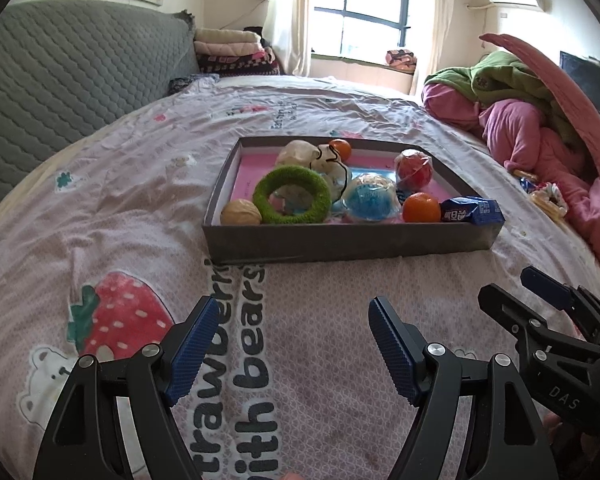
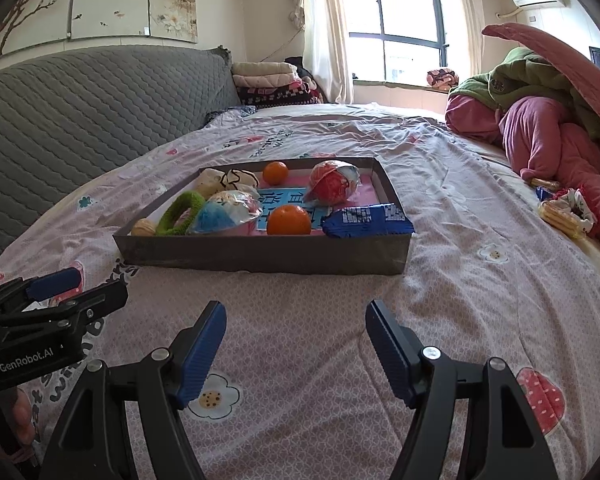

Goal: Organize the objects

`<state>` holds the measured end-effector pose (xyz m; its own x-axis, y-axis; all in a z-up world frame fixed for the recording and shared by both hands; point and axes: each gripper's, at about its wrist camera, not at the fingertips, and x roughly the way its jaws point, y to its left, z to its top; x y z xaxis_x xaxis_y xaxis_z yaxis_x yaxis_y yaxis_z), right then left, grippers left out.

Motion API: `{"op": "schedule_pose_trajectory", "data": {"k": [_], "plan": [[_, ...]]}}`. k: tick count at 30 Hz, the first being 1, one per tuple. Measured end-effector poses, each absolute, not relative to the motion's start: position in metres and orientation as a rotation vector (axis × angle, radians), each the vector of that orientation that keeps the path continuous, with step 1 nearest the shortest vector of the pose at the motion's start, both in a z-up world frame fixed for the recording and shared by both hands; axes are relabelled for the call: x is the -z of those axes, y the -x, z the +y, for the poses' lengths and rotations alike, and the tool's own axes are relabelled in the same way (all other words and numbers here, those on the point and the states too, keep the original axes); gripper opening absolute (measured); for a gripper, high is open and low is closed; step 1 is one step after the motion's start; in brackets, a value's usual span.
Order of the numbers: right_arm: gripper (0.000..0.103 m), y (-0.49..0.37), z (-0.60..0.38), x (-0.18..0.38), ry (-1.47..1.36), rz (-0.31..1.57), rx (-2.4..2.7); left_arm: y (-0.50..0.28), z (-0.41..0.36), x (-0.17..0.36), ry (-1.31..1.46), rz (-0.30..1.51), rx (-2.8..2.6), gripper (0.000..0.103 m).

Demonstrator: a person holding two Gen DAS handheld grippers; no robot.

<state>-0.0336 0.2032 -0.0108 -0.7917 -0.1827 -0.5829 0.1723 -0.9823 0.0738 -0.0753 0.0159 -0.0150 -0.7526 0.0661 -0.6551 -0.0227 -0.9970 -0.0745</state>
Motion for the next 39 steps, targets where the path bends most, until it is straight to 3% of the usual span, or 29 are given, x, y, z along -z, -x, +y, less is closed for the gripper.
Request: {"op": "schedule_pose_trajectory", "data": {"k": [39], "plan": [[0.072,0.032,0.200,0.030,-0.934,-0.039,2.793,0.077,0.022,0.035,1.113,-0.091,-2.875,0.078]]}}
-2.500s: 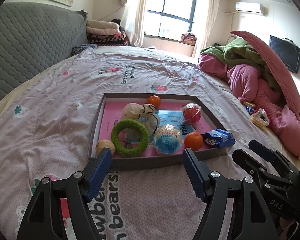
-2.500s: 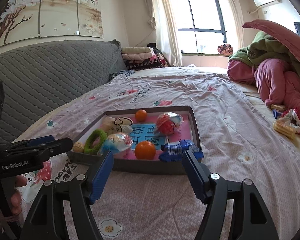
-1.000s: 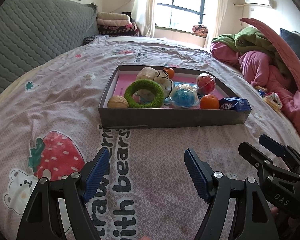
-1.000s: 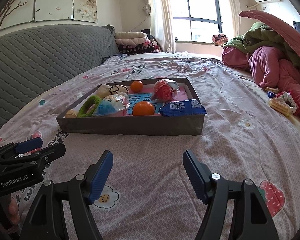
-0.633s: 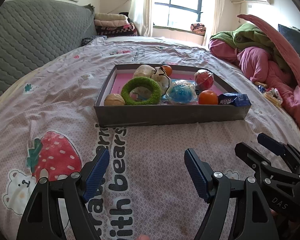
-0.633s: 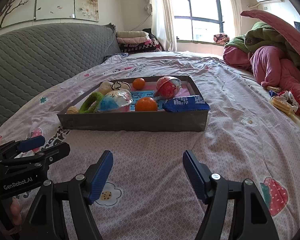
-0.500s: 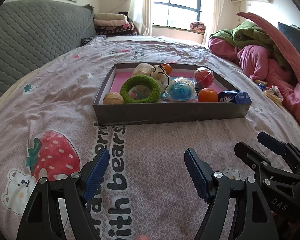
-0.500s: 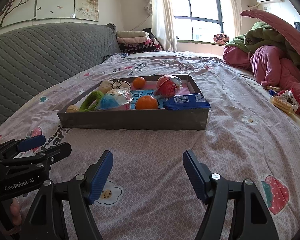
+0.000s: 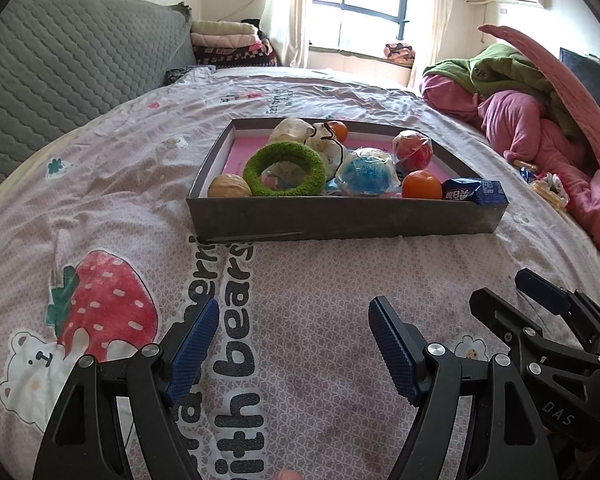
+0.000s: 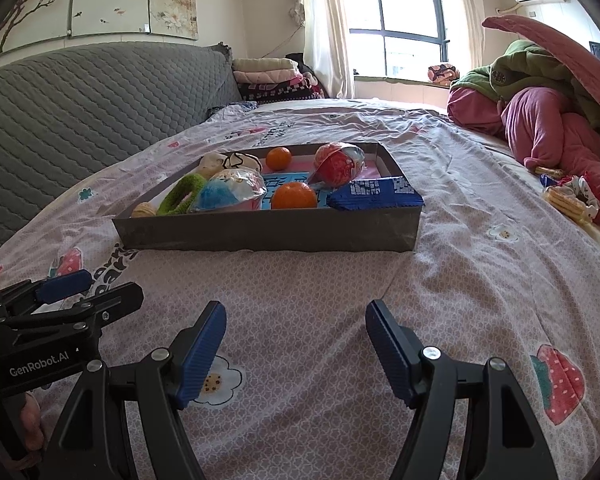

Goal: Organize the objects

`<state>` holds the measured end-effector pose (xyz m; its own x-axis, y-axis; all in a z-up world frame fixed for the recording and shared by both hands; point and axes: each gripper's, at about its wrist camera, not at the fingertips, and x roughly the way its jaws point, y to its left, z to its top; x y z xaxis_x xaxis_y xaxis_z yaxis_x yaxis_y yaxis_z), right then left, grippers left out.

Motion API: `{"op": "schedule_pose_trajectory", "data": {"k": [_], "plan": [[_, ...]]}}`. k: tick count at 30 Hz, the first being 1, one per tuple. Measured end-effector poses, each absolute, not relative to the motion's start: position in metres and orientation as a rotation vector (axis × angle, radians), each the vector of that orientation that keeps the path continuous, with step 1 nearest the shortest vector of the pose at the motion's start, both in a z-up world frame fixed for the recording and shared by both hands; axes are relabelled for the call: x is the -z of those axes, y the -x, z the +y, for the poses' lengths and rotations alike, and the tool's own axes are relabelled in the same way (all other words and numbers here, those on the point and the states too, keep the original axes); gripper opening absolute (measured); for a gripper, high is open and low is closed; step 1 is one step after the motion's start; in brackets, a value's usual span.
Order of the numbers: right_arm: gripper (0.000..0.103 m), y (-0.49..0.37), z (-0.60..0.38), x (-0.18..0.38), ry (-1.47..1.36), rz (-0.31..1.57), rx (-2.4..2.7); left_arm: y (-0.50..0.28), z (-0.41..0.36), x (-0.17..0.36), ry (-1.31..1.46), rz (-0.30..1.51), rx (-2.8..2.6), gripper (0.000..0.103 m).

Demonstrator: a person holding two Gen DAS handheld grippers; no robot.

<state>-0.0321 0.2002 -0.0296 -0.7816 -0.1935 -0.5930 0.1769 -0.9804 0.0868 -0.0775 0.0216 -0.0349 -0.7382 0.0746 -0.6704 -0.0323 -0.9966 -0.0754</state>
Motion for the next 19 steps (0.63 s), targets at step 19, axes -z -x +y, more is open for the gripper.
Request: {"op": "schedule_pose_trajectory", "data": {"k": [19], "plan": [[0.072,0.0359,0.1985,0.0345,-0.973,-0.024,2.780,0.0766,0.0212,0.0343,1.095,-0.094,-2.881,0.078]]}}
